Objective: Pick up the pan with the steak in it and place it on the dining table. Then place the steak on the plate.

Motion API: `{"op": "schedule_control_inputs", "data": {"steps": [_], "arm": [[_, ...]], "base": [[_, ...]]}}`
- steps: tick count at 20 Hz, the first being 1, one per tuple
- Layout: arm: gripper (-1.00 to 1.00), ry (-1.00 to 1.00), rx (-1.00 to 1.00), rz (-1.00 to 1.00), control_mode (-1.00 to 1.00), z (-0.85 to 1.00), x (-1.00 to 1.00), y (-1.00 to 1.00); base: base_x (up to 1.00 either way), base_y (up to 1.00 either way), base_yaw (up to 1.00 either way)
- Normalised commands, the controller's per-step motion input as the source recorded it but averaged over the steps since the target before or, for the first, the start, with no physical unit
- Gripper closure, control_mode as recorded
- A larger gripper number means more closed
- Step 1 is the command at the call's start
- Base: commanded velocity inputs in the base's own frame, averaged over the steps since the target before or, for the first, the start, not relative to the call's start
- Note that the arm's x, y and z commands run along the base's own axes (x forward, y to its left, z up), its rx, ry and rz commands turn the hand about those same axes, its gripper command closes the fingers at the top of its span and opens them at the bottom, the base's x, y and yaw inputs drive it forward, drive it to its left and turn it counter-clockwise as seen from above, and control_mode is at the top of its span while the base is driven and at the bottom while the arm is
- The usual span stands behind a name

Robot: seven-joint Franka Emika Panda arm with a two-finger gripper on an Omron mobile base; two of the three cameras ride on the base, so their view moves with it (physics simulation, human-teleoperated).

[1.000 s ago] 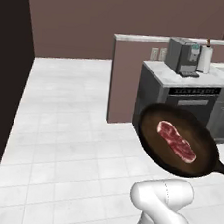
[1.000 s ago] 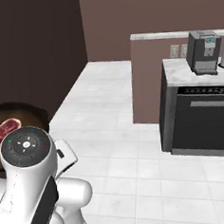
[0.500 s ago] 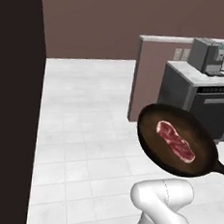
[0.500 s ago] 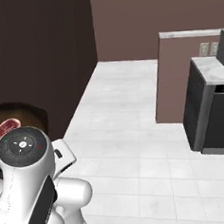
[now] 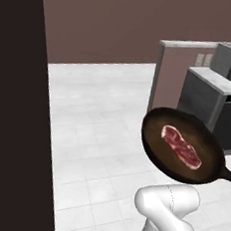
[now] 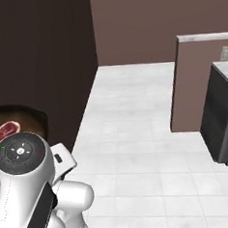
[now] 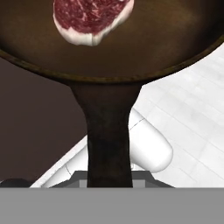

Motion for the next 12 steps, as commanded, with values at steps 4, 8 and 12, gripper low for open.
{"op": "schedule_control_inputs", "data": {"steps": [4, 8, 12], "arm": [[1.00, 0.00, 0.00, 0.00, 1.00, 0.00, 0.00, 0.00], [1.00, 0.00, 0.00, 0.00, 1.00, 0.00, 0.00, 0.00], [1.00, 0.00, 0.00, 0.00, 1.00, 0.00, 0.00, 0.00]], "base": [[0.99, 0.55, -0.20], [1.00, 0.54, -0.18], [1.00, 0.56, -0.16]]}}
